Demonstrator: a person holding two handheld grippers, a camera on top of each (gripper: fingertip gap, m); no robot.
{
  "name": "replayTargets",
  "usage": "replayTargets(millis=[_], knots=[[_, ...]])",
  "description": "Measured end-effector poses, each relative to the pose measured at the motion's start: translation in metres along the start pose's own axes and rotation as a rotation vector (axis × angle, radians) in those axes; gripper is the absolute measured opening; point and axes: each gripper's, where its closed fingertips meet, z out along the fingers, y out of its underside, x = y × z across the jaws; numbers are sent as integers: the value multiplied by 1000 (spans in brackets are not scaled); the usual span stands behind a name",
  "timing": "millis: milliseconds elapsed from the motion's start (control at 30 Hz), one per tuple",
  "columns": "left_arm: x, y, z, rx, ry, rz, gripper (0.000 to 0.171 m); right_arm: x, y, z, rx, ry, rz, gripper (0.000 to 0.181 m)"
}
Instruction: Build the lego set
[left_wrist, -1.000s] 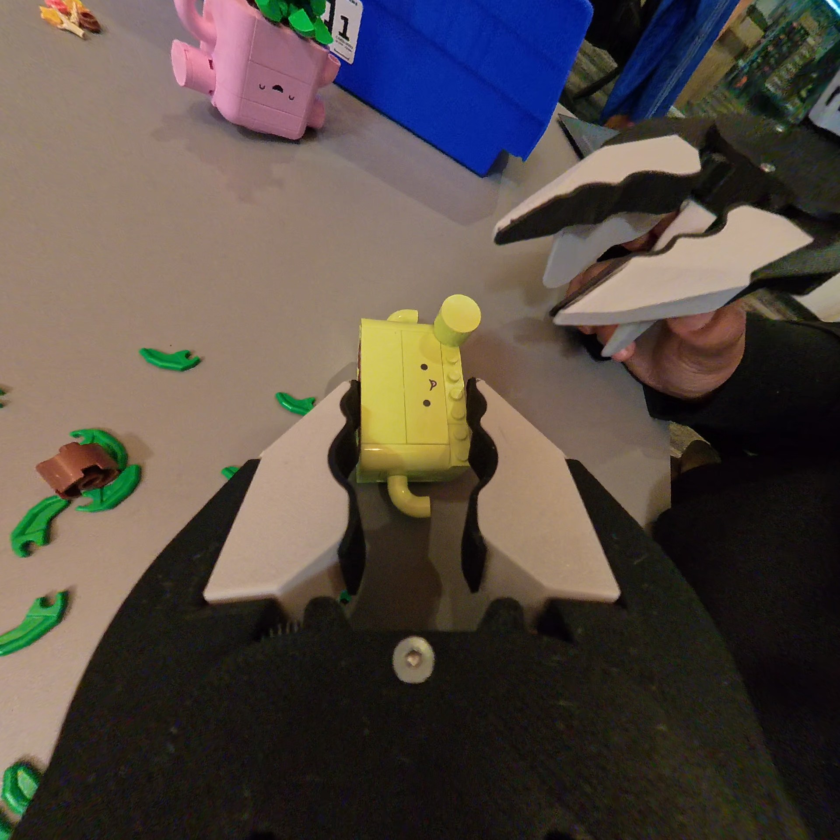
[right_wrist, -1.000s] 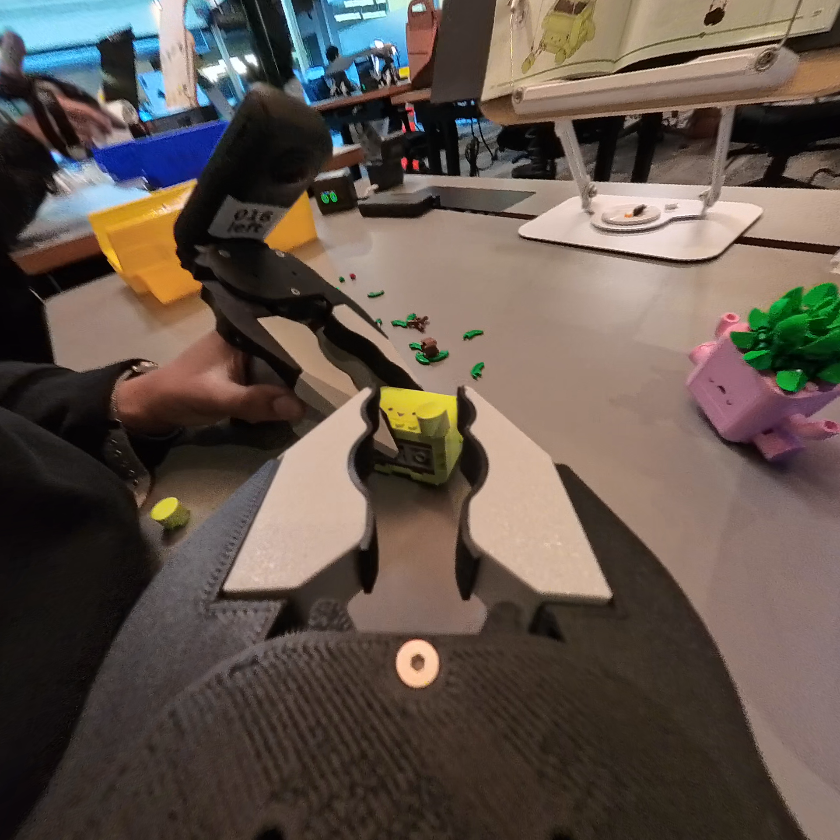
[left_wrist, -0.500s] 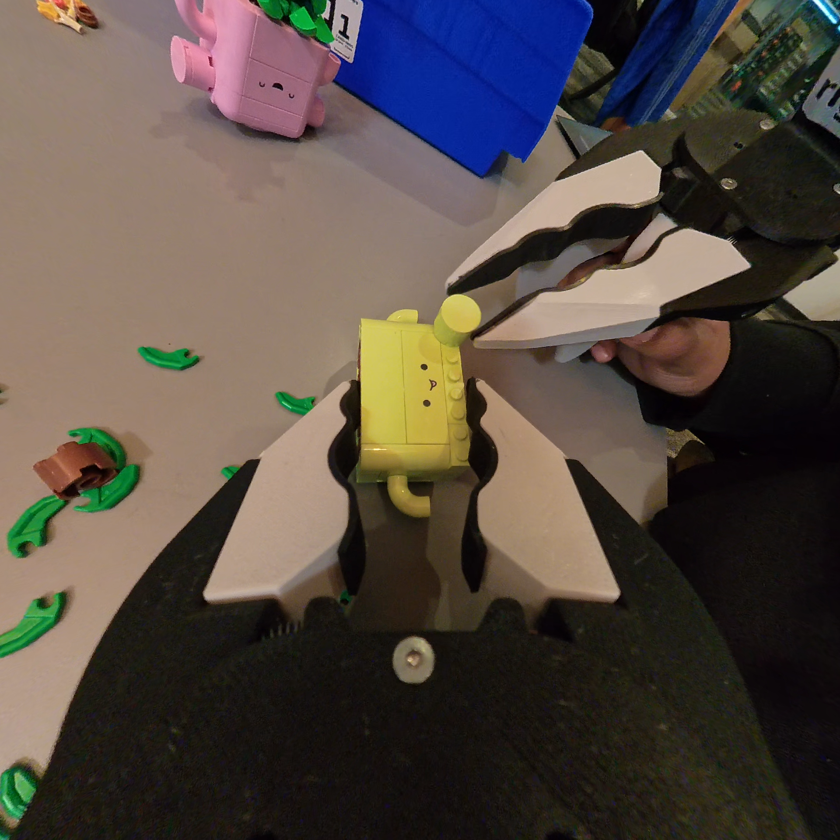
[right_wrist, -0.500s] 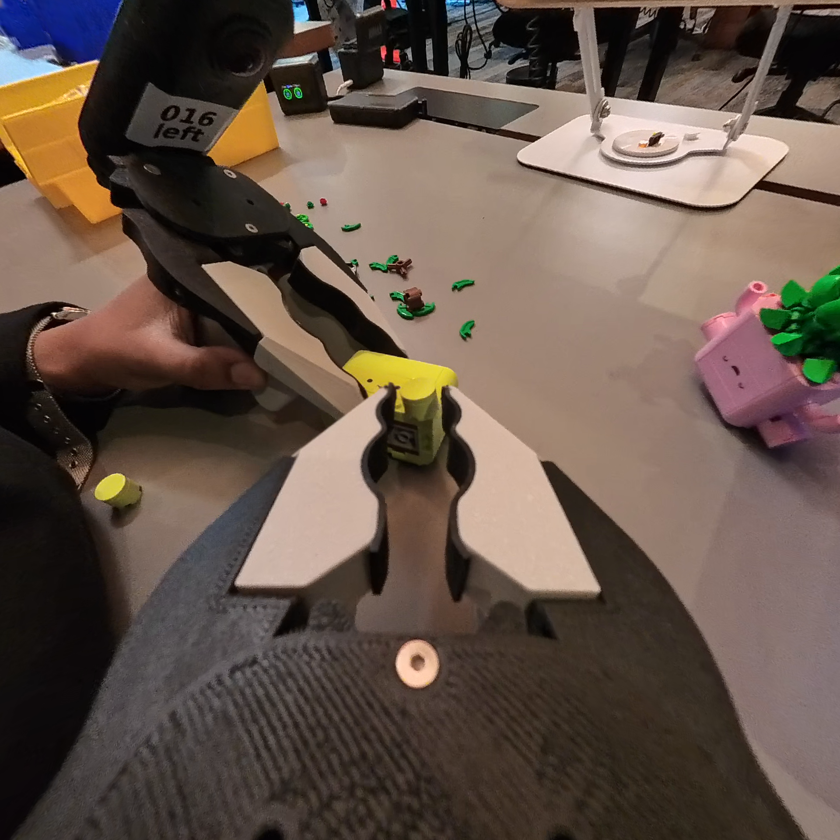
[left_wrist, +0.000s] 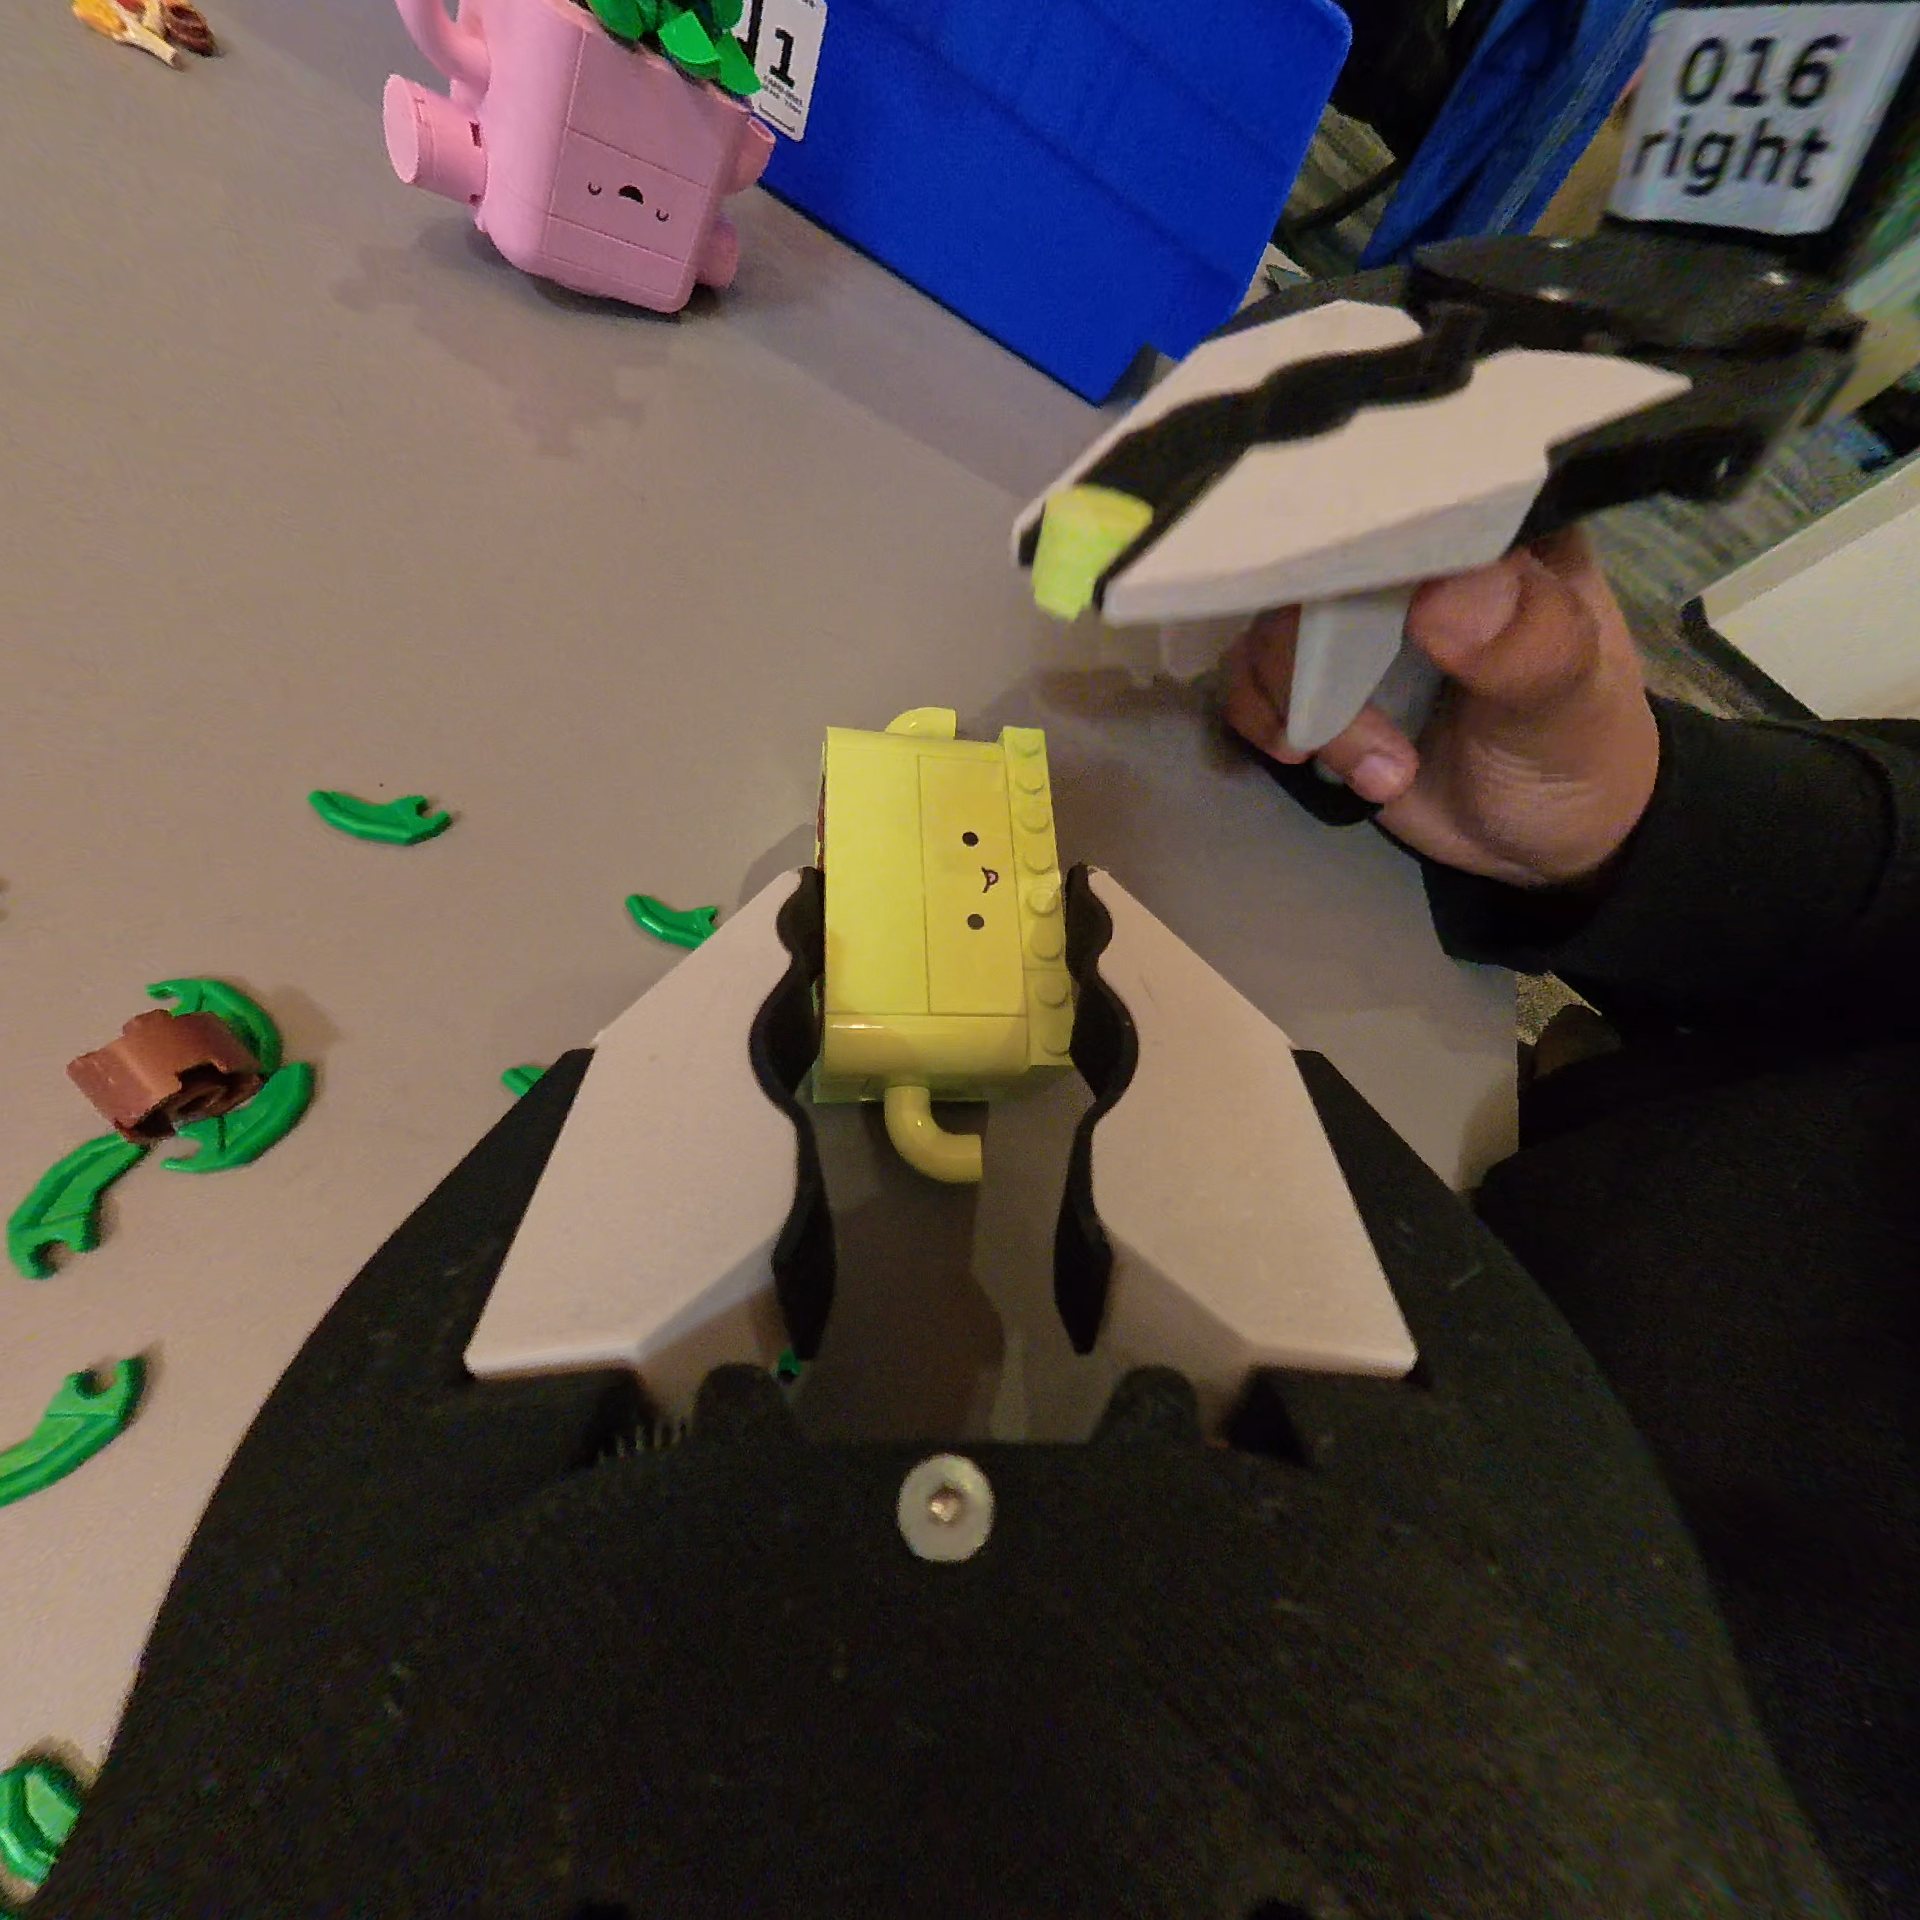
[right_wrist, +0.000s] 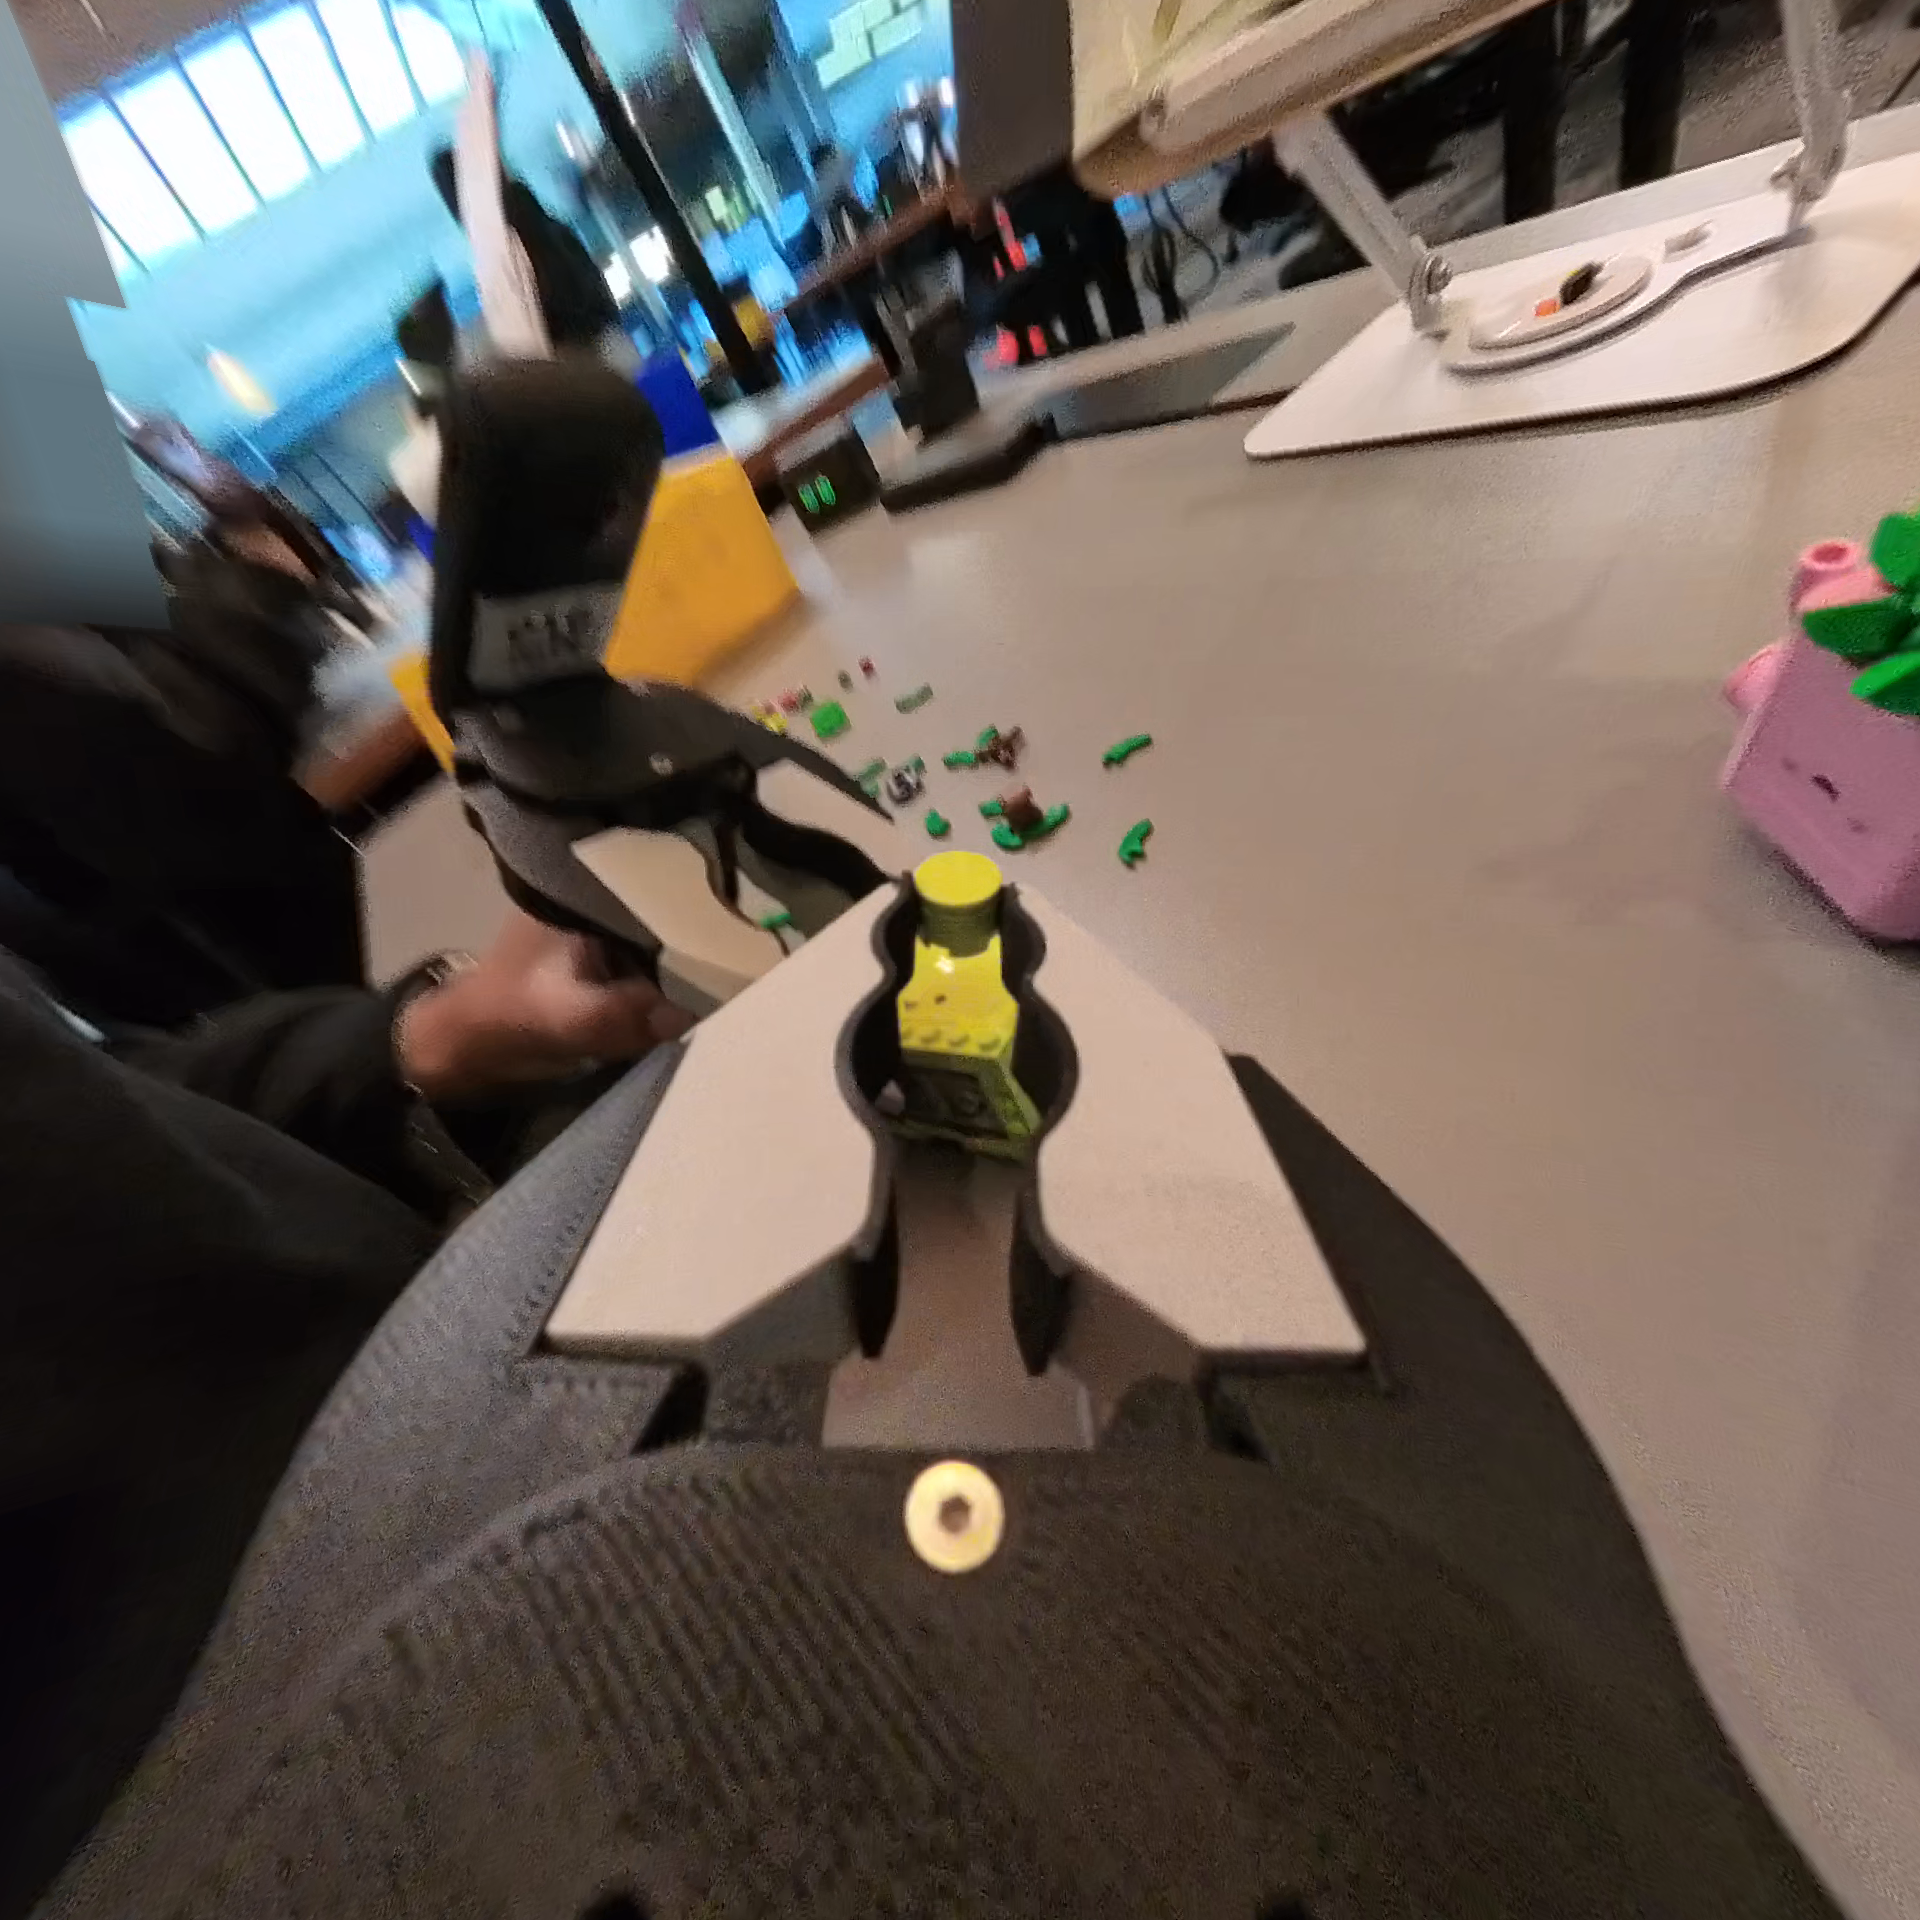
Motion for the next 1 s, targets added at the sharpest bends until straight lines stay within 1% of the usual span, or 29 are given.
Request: replayTargets(millis=[67,167,433,567,700,833,1000], knots=[[0,0,0,0,0,-1,46,4,-10,-6,78,-25,73,13],[0,0,0,0,3,-3,46,5,-19,-15,148,-56,110,14],[0,0,0,2,6,-7,46,3,-20,-16,160,-84,122,14],[-1,-3,-3,25,2,-12,52,2,-21,-18,174,-87,122,14],[1,-4,-5,40,7,1,52,3,-24,-21,201,-83,125,14],[5,-1,-2,18,24,14,49,3,-26,-23,219,-79,118,14],[20,5,1,-24,100,66,48,1,-28,-25,238,-80,105,14]])
